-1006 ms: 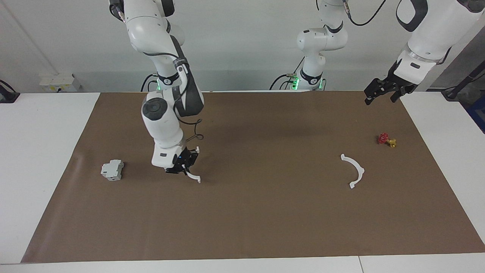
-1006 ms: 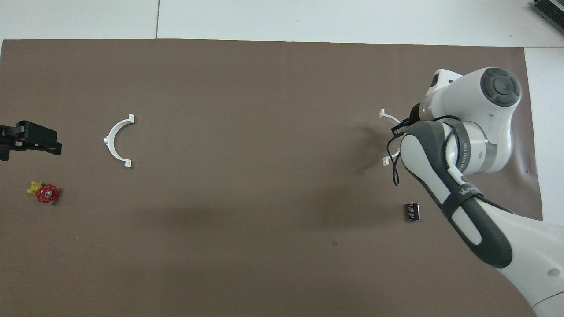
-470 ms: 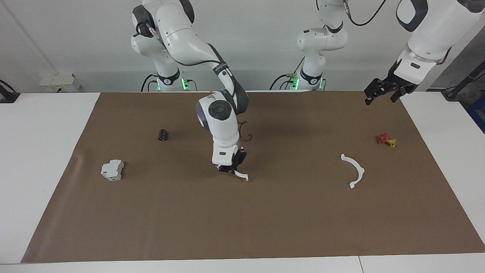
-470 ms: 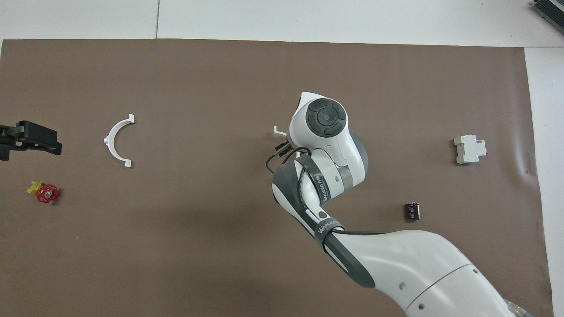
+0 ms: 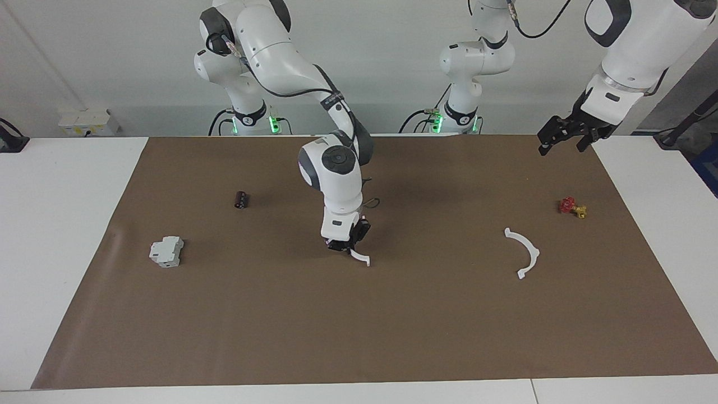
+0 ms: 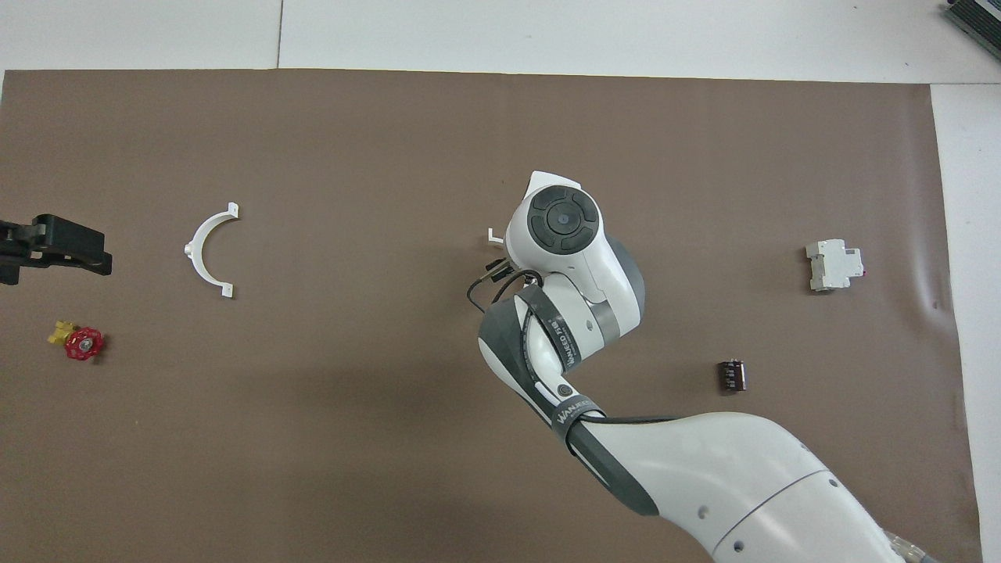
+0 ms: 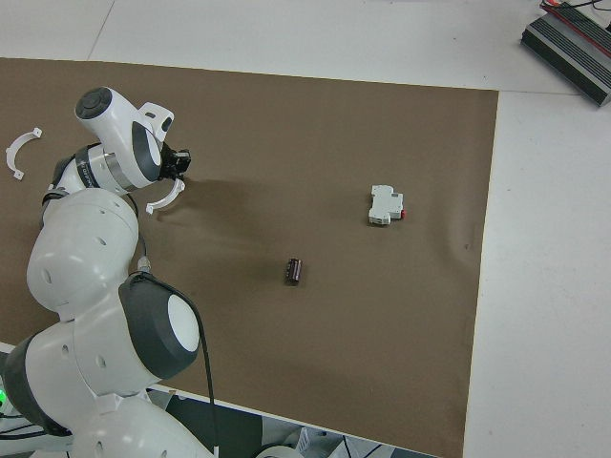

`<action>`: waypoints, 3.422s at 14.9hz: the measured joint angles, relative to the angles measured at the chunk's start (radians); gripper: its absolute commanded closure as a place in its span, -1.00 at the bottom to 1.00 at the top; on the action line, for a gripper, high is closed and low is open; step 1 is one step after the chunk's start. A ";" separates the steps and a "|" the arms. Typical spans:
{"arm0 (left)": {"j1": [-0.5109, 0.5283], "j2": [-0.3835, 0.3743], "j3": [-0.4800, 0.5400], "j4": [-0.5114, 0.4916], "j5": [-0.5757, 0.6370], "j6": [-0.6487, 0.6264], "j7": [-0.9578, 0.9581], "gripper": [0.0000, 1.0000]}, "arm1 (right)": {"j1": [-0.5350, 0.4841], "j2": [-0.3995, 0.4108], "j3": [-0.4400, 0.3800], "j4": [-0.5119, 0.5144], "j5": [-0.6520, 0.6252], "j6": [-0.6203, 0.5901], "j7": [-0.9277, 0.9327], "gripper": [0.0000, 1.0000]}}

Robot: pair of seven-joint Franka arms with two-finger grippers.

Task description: Assemble drain pipe with both arms

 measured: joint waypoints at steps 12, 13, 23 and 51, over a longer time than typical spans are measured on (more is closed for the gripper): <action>-0.025 0.000 -0.013 0.000 0.000 0.002 0.000 -1.00 | 0.016 -0.006 0.000 -0.041 -0.043 0.046 0.010 -1.00; -0.028 0.000 -0.014 0.000 0.000 0.002 0.000 -1.00 | 0.024 -0.007 0.001 -0.041 -0.043 0.046 0.017 -1.00; -0.020 -0.003 0.011 -0.012 0.004 0.019 -0.024 -1.00 | -0.100 -0.210 -0.022 -0.022 -0.042 -0.088 0.081 -1.00; 0.074 0.222 0.005 -0.573 0.007 1.038 -0.337 -0.93 | -0.519 -0.592 -0.023 -0.001 -0.050 -0.723 -0.046 -1.00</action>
